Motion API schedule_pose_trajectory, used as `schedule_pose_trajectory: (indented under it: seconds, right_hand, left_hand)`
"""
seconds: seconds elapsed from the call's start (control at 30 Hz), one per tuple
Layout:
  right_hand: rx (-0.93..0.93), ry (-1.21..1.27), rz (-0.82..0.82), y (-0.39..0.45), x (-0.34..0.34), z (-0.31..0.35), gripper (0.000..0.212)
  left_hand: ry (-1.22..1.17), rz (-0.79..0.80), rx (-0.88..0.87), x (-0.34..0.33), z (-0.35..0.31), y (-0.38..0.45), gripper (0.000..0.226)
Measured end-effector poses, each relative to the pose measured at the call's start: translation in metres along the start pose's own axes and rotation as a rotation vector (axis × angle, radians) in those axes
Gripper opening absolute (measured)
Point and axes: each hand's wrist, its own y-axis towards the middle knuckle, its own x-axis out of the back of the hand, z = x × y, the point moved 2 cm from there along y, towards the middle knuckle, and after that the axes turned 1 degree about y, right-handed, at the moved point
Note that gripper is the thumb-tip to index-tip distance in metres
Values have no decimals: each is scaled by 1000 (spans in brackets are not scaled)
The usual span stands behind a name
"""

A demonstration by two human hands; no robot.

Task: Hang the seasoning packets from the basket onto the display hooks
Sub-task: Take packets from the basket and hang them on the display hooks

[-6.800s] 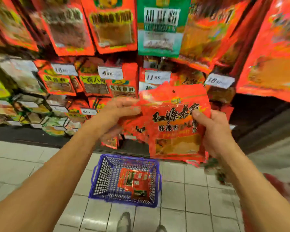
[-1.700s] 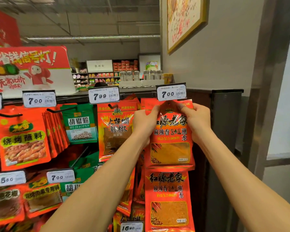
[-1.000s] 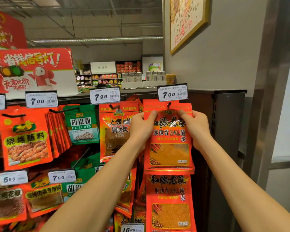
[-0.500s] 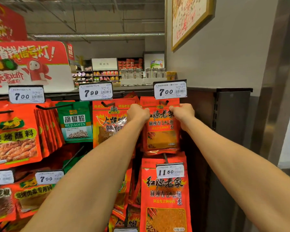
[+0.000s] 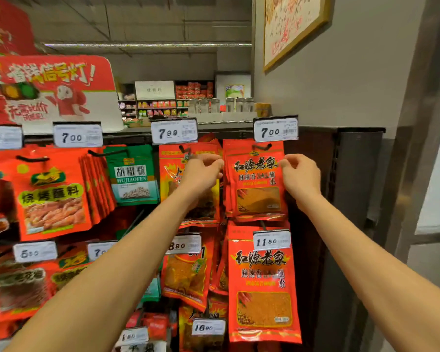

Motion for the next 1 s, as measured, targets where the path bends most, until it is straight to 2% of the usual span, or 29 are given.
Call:
schedule_pose_trajectory:
  seconds: [0.13,0.23,0.37,0.5,0.73,1.0]
  right_hand:
    - [-192,367,150,-65,14,21,19]
    - [-246,419,222,-121,10,37,19]
    - [-354,446,344,-197,-17,37,18]
    - [-498,420,444,-272,-52,15,22]
    - [-738,252,581,-389,-104,-73,28]
    - [-1043,68,619,-529,-144,-170,26]
  left_hand:
    - [-187,191,50,67,12,-60,17]
    - [-214,231,107,114,36,-100,20]
    - [-293,243,269,158,82,-150,21]
    - [-313,204,471,191,141,-200,21]
    - [-267,74,821,236,257,-288,21]
    - [-93,20,1154,264,392,-388,19]
